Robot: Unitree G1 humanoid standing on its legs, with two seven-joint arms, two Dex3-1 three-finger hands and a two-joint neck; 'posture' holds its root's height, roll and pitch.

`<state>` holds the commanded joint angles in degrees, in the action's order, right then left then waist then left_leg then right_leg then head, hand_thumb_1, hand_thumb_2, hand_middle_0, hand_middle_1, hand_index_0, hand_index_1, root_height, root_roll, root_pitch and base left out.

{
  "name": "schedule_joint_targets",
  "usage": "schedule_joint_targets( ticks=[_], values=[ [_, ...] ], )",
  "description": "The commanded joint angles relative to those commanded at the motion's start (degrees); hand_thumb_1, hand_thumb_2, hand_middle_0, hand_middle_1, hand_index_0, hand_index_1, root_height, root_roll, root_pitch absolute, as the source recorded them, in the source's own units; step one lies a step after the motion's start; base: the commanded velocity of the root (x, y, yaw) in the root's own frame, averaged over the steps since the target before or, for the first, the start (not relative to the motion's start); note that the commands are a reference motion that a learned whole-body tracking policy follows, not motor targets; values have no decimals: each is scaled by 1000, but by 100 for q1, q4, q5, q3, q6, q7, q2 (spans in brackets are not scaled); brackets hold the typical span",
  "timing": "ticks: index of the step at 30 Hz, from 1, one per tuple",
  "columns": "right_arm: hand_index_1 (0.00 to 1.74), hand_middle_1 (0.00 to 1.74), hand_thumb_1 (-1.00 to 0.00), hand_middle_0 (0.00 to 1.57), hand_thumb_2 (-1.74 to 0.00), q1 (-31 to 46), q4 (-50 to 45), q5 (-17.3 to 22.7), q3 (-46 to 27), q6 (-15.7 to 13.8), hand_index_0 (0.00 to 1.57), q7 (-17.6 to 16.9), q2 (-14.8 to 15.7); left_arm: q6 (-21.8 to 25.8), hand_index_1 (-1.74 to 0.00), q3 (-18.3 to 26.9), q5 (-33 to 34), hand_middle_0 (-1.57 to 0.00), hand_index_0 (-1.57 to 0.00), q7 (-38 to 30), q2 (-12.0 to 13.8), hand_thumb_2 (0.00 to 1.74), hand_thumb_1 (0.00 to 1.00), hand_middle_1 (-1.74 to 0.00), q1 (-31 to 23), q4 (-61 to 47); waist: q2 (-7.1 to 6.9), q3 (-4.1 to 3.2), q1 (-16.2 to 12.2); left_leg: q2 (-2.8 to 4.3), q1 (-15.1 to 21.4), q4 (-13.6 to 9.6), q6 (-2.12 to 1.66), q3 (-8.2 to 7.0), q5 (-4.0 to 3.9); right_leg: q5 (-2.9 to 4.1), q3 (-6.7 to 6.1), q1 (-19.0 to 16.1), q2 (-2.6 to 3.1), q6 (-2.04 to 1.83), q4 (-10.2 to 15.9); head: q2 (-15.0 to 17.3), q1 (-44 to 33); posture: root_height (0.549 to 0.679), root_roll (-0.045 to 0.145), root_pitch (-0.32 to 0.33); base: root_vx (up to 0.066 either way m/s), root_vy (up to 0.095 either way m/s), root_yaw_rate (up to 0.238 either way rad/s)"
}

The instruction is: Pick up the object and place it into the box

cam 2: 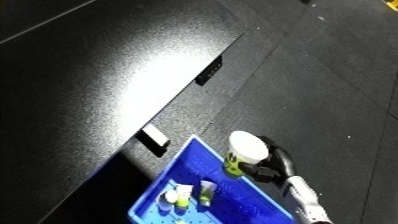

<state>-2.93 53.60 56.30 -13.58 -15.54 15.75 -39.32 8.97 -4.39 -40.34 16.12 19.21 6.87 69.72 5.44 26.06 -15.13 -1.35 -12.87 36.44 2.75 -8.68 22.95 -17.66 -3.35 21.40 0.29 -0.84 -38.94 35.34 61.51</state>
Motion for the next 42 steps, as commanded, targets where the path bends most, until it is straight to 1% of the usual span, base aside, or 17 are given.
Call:
schedule_joint_targets(
  ticks=[4, 8, 11, 13, 17, 21, 24, 28, 29, 31, 33, 35, 38, 40, 41, 42],
  values=[
    [348, 348, -200, 314, -348, -180, 321, -261, 191, 98, 314, 100, -18, -22, 0, -79, 47, 0, 0, 9, -15, 0, 0, 0, 2, 11, 52, -32, 89, -33, 3, -20, -11, 55, -33, -9, 25, -33, -31, 9, -3, 171, 163, 645, 51, -7, 5, -28, 97],
    [0, 0, 0, 0, 0, -293, 488, -517, 348, 205, 0, 82, -10, -66, 0, -153, 56, 0, 0, 27, 0, 0, 0, 0, -3, 8, 96, -59, 152, -58, -3, -43, -25, 96, -70, -19, 55, -41, -55, 16, -15, 269, 289, 645, 53, -8, 0, -21, 79],
    [0, 0, 0, 0, 0, -381, 662, -663, 472, 338, 0, 115, 1, -78, 0, -210, 79, 0, 0, 32, -6, 0, 0, 0, 8, 18, 116, -72, 203, -74, -28, -16, -30, 127, -84, -31, 84, -47, -73, 31, -39, 363, 342, 645, 55, -10, -5, -30, 75],
    [0, 0, 0, 0, 0, -432, 767, -688, 531, 395, 0, 196, 13, -64, 0, -242, 90, 0, 0, 33, -16, 0, 0, 0, 16, 24, 123, -79, 234, -79, -42, 6, -33, 144, -85, -42, 102, -51, -85, 39, -64, 432, 343, 645, 56, -12, -4, -33, 69],
    [0, 0, 0, 0, 0, -490, 893, -702, 611, 454, 0, 364, 55, -55, 0, -286, 110, 0, 0, 41, -16, 0, 0, 0, 39, 33, 131, -98, 279, -84, -53, 12, -43, 168, -103, -59, 131, -56, -101, 42, -97, 518, 333, 645, 57, -13, -1, -28, 56],
    [0, 0, 0, 0, 0, -528, 936, -777, 703, 494, 0, 424, 123, -83, 0, -325, 115, 0, 0, 18, -16, 0, 0, 0, 69, 30, 134, -119, 323, -90, -66, 6, -57, 190, -134, -69, 163, -54, -111, 46, -124, 636, 306, 644, 58, -14, -3, -27, 53],
    [0, 0, 0, 0, 0, -563, 915, -957, 787, 484, 0, 462, 149, -93, 0, -356, 122, 0, 0, 16, -12, 0, 0, 0, 76, 28, 131, -123, 359, -88, -90, 17, -78, 213, -159, -82, 194, -53, -126, 52, -151, 730, 238, 644, 60, -16, -6, -27, 65],
    [0, 0, 0, 0, 0, -655, 784, -1326, 1003, 431, 0, 472, 177, -112, 0, -432, 100, 0, 0, 22, -1, 0, 0, 0, 83, -6, 128, -119, 423, -87, -103, 5, -107, 248, -203, -117, 247, -56, -153, 70, -198, 857, 61, 644, 63, -18, -16, -23, 99],
    [0, 0, 0, 0, 0, -692, 715, -1436, 1086, 417, 0, 463, 190, -118, 0, -466, 90, 0, 0, 17, -1, 0, 0, 0, 91, -22, 126, -115, 452, -87, -108, 2, -117, 261, -217, -133, 266, -58, -163, 78, -219, 995, -183, 643, 64, -19, -34, -31, 156],
    [0, 0, 0, 0, 0, -764, 551, -1614, 1246, 421, 0, 419, 227, -135, 0, -527, 83, 0, 0, 8, 4, 0, 0, 0, 108, -53, 115, -107, 505, -80, -121, 3, -137, 289, -244, -169, 306, -65, -188, 96, -268, 1133, -536, 643, 66, -23, -37, -39, 174],
    [0, 0, 0, 0, 0, -832, 361, -1784, 1410, 457, 0, 358, 282, -149, 0, -583, 88, 0, 0, -3, 9, 0, 0, 0, 132, -77, 97, -107, 566, -76, -134, 7, -159, 329, -272, -206, 346, -80, -222, 114, -314, 1198, -827, 642, 69, -27, -35, -52, 201],
    [0, 0, 0, 0, 0, -897, 197, -1937, 1566, 520, 0, 274, 348, -178, 0, -621, 113, 0, 0, -24, 15, 0, 0, 0, 171, -101, 73, -114, 623, -78, -138, -2, -178, 373, -302, -235, 384, -99, -253, 129, -341, 1236, -1389, 642, 71, -30, -31, -58, 211],
    [0, 0, 0, 0, 0, -1009, -16, -2112, 1798, 682, 0, 119, 454, -218, 0, -683, 152, 0, 0, -97, 14, 0, 0, 0, 255, -143, 28, -117, 725, -88, -165, -5, -203, 455, -350, -256, 435, -120, -295, 145, -358, 1263, -2101, 642, 74, -34, -37, -68, 216],
    [0, 0, 0, 0, 0, -1088, -110, -2200, 1937, 828, 0, 14, 523, -226, 0, -713, 181, 0, 0, -154, 11, 0, 0, 0, 306, -161, -8, -111, 795, -93, -202, 7, -215, 508, -379, -256, 470, -127, -319, 150, -356, 1314, -2539, 642, 75, -36, -42, -72, 180],
    [0, 0, 0, 0, 0, -1123, -134, -2233, 1995, 885, 0, -32, 553, -225, 0, -723, 193, 0, 0, -178, 10, 0, 0, 0, 326, -166, -23, -108, 826, -94, -219, 12, -218, 530, -392, -254, 487, -130, -329, 152, -353, 1320, -2579, 642, 76, -36, -39, -62, 137],
    [0, 0, 0, 0, 0, -1170, -128, -2283, 2059, 938, 0, -66, 592, -224, 0, -731, 211, 0, 0, -206, 9, 0, 0, 0, 354, -165, -40, -106, 865, -94, -239, 10, -222, 557, -411, -254, 509, -134, -337, 154, -349, 1378, -3032, 642, 76, -36, -45, -79, 156]
  ],
)
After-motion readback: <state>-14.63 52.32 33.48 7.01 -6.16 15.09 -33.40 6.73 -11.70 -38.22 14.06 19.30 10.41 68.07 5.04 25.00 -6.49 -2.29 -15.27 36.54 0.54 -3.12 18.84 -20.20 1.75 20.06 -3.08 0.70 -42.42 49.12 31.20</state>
